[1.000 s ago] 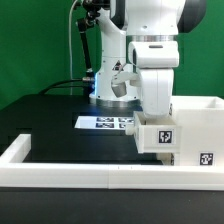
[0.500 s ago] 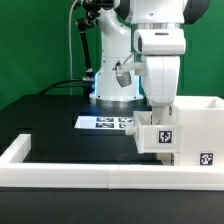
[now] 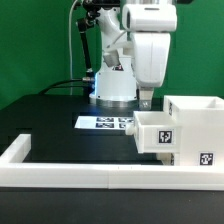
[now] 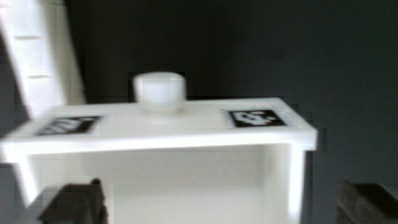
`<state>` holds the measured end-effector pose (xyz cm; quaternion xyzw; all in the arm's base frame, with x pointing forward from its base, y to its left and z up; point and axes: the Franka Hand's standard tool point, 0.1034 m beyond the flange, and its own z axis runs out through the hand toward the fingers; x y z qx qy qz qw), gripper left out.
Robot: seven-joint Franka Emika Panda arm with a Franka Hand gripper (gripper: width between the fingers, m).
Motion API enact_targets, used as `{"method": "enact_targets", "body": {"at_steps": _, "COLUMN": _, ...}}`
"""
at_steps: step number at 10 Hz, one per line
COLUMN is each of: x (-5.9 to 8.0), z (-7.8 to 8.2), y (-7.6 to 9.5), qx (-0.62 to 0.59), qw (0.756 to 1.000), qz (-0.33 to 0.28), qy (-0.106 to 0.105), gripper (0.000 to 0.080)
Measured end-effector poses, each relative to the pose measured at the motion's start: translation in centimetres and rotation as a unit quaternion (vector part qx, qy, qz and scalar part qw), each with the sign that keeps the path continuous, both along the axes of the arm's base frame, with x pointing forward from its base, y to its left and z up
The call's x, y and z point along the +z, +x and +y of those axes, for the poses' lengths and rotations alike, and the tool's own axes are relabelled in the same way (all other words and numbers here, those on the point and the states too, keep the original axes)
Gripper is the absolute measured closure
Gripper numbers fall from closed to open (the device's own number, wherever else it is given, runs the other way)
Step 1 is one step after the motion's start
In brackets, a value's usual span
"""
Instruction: Assemble drawer
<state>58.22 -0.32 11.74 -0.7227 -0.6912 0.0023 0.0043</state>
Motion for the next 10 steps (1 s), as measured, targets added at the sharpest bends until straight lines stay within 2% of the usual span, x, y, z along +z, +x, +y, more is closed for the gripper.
{"method": "enact_targets", "body": {"at_steps": 1, "x": 0.3, "z": -0.7, "y": 0.5, "qx": 0.013, "qw": 1.0, "qz": 0.001, "qy": 0.0, "gripper": 0.0151}}
{"method": "enact_targets", "body": {"at_steps": 3, "x": -0.1, "z": -2.0, "y": 1.5, "qx": 0.029, "qw": 1.0, "qz": 0.007, "qy": 0.003, "gripper": 0.0151}}
{"method": "enact_targets", "body": {"at_steps": 6, "x": -0.2, "z": -2.3, "y": 1.4, "qx": 0.032, "qw": 0.999, "qz": 0.009, "qy": 0.006, "gripper": 0.0151}}
{"method": "enact_targets", "body": {"at_steps": 7, "x": -0.5, "z": -2.8, "y": 1.2, "qx": 0.033, "qw": 0.999, "qz": 0.01, "qy": 0.014, "gripper": 0.0151}}
{"method": "enact_targets", "body": {"at_steps": 9, "x": -2.7, "z": -3.8, "y": 0.4, "qx": 0.051, "qw": 0.996, "qz": 0.016, "qy": 0.068, "gripper": 0.0151}}
{"method": "enact_targets", "body": {"at_steps": 10, "x": -3.3, "z": -4.0, "y": 0.4, "qx": 0.049, "qw": 0.995, "qz": 0.016, "qy": 0.091, "gripper": 0.0151}}
